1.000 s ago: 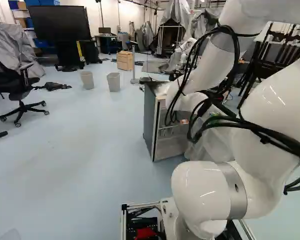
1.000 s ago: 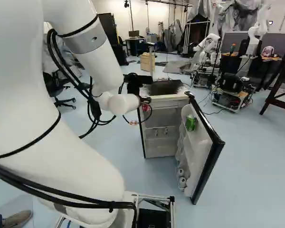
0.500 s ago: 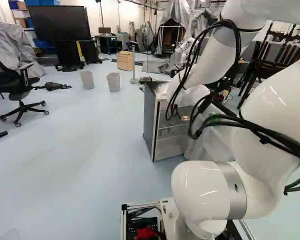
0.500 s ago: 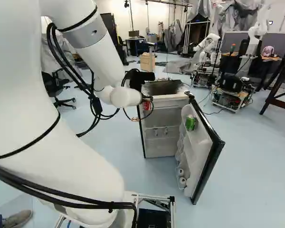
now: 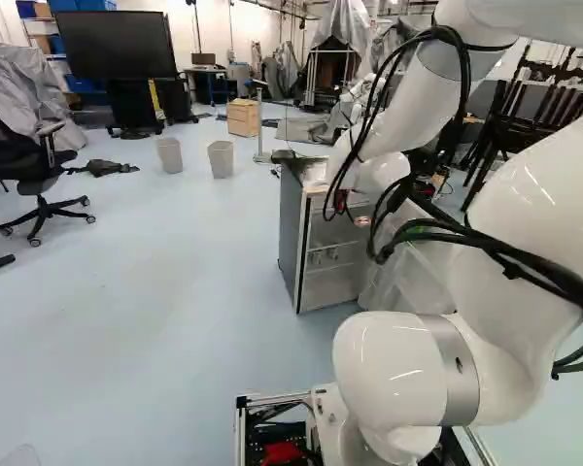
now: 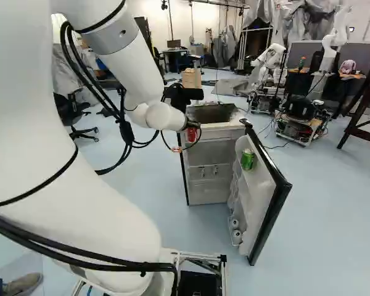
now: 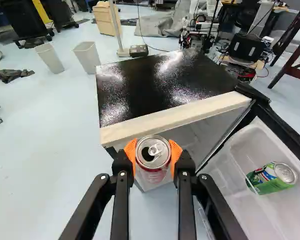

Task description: Grab a drink from the fridge

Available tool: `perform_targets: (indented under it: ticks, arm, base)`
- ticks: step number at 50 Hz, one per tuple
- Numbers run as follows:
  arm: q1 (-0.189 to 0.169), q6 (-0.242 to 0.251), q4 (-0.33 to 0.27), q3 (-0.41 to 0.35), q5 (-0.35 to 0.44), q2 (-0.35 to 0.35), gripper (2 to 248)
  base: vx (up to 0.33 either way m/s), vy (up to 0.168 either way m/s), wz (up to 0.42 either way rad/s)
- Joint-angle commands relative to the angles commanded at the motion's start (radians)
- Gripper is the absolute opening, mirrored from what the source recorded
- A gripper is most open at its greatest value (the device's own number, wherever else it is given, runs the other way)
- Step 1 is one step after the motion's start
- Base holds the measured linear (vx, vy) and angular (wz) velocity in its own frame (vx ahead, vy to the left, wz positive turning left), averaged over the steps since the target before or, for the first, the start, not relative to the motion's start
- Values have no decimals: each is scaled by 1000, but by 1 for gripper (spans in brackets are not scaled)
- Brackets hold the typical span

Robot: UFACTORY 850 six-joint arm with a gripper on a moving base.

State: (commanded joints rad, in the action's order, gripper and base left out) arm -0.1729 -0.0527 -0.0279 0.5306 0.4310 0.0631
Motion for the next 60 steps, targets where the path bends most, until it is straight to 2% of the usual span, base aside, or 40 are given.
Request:
perform_targets:
  ticks: [17,44,60]
  arm:
    - [2,0,0,46,-53,-4,91]
    - [11,0,0,127,-65,-20,91]
    - [16,0,0,180,-119,-36,91]
  base:
    - [0,0,0]
    - [0,0,0]
    - [0,0,0]
